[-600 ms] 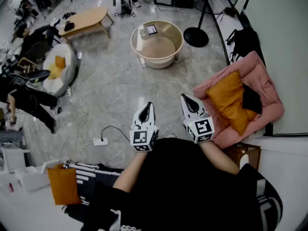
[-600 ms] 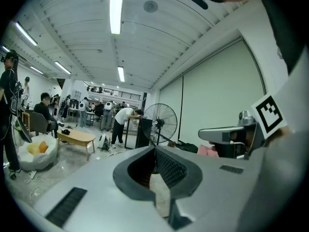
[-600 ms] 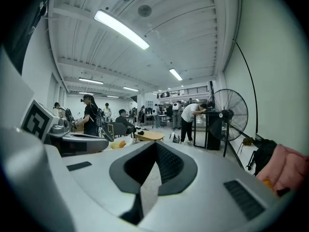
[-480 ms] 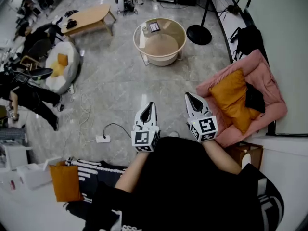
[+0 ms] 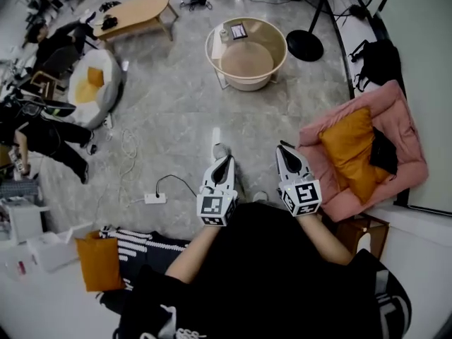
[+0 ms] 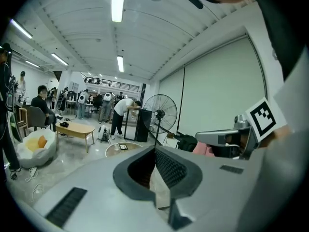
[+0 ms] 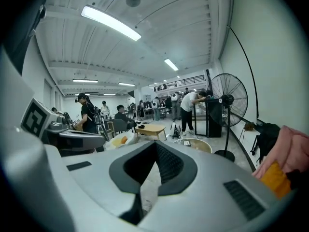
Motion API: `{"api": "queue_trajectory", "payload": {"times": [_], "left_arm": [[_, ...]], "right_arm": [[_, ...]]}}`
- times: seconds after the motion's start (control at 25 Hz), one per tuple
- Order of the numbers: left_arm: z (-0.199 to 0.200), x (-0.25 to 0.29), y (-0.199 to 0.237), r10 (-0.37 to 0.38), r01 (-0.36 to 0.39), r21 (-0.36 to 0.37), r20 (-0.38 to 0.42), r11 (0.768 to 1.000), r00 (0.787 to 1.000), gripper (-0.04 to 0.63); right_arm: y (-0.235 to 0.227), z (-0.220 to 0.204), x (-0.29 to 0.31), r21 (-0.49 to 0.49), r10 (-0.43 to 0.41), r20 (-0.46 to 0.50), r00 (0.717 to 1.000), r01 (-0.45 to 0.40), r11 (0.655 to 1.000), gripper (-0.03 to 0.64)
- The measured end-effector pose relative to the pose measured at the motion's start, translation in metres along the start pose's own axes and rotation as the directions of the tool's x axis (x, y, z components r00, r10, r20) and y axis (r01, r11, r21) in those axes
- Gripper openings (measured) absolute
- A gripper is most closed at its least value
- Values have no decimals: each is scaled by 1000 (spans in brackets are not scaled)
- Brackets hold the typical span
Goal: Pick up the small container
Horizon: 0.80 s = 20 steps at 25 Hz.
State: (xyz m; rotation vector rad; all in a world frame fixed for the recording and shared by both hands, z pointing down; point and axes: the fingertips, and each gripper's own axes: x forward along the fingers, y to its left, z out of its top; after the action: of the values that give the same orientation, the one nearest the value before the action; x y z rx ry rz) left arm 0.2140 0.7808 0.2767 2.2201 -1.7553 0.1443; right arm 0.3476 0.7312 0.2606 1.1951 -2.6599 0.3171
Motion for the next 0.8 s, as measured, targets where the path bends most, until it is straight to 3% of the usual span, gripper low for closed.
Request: {"api": "queue_trajectory", "payload": {"times": [0.24,0.4,0.68,0.8], "left_arm": [[12,56,64,-66,66,-11,-35,998,997,20],[36,101,112,-98,98,-29,-15,995,995,20],[70,161,201,-86,85,-34,-20,996,996,20],[93,175,244,-82,82,-39,6,996,997,20]], "right_arm": [[-10,15,68,-21,-26,-31,999,25,999,17],[-22,35,137,-47,-53,-63,997,50,998,17],[-4,96,257,-159,-13,-40,999,6,987,17],[16,117,304,-152,14,-35,999,-19,988,17]]}}
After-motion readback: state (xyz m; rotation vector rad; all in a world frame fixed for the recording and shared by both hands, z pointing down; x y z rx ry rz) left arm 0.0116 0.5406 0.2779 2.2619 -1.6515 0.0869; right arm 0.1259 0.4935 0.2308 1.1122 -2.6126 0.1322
